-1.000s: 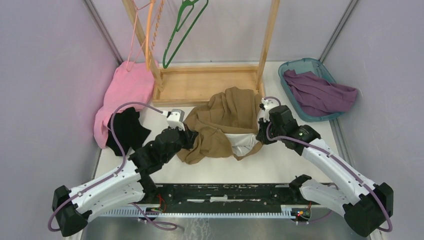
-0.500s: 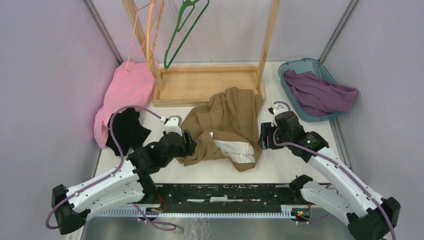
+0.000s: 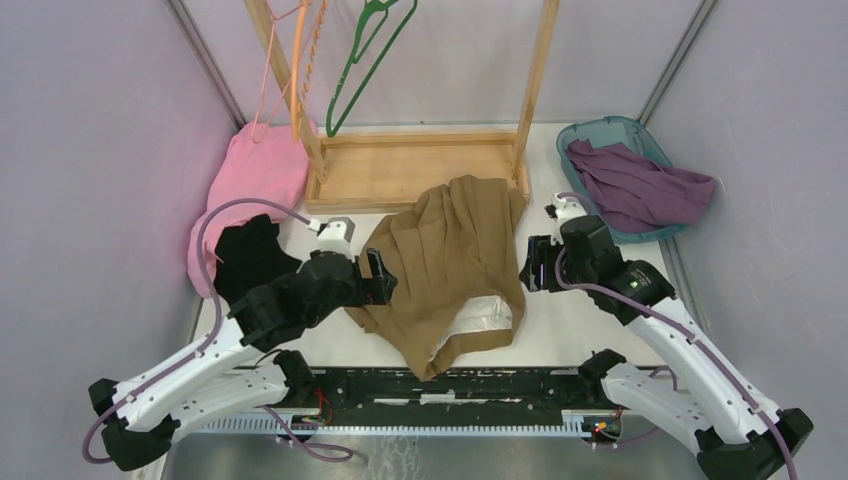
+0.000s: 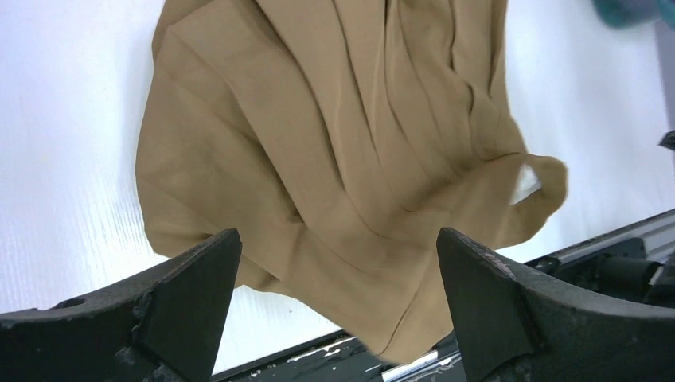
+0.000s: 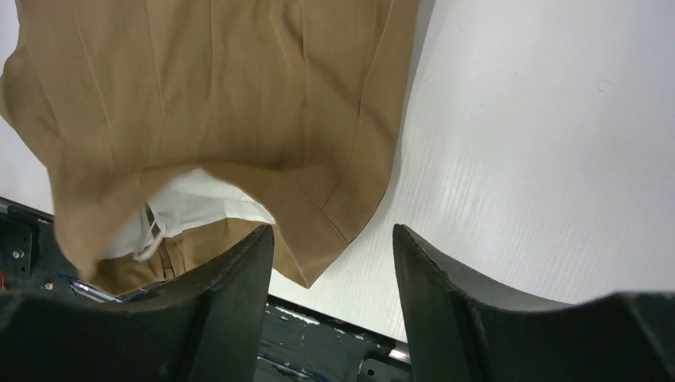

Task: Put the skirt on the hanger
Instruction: Flatten out the skirt at the center of the board, then pick up the hanger from the clothesline.

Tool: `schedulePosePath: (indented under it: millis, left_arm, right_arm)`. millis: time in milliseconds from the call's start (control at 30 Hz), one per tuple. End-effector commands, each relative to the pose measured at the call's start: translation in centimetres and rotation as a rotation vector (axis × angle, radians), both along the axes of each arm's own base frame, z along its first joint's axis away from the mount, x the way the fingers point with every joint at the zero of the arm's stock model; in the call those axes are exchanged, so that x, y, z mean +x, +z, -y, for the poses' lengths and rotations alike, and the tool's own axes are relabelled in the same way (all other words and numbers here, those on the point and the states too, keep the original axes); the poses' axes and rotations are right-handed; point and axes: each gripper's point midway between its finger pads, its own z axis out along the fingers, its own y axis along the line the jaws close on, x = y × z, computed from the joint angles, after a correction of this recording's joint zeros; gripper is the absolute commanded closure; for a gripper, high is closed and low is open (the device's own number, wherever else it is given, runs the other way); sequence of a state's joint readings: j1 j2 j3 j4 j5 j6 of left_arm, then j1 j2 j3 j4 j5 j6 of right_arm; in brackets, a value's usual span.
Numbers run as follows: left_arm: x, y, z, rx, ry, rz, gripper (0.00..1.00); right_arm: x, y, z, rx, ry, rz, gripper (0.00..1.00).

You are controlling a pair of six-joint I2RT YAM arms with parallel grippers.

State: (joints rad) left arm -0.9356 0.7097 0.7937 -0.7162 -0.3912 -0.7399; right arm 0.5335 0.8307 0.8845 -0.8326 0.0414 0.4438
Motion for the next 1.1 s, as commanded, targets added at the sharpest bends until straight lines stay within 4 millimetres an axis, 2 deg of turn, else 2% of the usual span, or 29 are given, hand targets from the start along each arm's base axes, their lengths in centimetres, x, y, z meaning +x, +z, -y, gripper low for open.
schedulePosePath:
  millis: [0, 133, 267, 400, 467, 567, 667, 800, 933, 1067]
  left_arm:
    - [1.0, 0.0, 1.1, 0.016, 0.017, -0.012, 0.01]
    - [3.0, 1.5, 1.1, 0.046, 0.069, 0.062, 0.01]
    - [4.7, 6.0, 0.9, 0.063, 0.11, 0.15, 0.01]
    - [6.3, 10.6, -0.4, 0.07, 0.178, 0.251, 0.01]
    - [7.3, 13.3, -2.0, 0.077, 0.235, 0.303, 0.01]
    - [9.2, 18.3, -5.5, 0.1, 0.35, 0.377, 0.01]
    - [11.1, 22.9, -6.4, 0.122, 0.35, 0.432, 0.01]
    - [13.8, 26.4, -7.2, 0.224, 0.394, 0.461, 0.01]
    - [15.3, 29.6, -8.5, 0.218, 0.435, 0.503, 0.01]
    - [17.4, 31.1, -6.1, 0.175, 0.32, 0.543, 0.01]
  right_arm:
    - [0.8, 1.1, -0.4, 0.018, 0.01, 0.043, 0.38]
    - [0.5, 2.7, 0.0, 0.018, 0.009, 0.076, 0.38]
    - [0.0, 5.7, 0.9, 0.04, -0.01, 0.156, 0.38]
    - [-0.5, 7.8, 0.9, 0.076, 0.001, 0.196, 0.38]
    - [-0.5, 7.8, 0.5, 0.089, 0.015, 0.194, 0.38]
    - [-0.4, 7.5, -0.1, 0.105, 0.031, 0.185, 0.38]
    - [-0.3, 7.0, -0.4, 0.112, 0.042, 0.174, 0.38]
    - [-0.3, 6.7, -0.6, 0.122, 0.048, 0.176, 0.38]
    - [-0.4, 6.5, -1.0, 0.139, 0.06, 0.172, 0.38]
    - [-0.3, 6.2, -1.5, 0.156, 0.074, 0.165, 0.39]
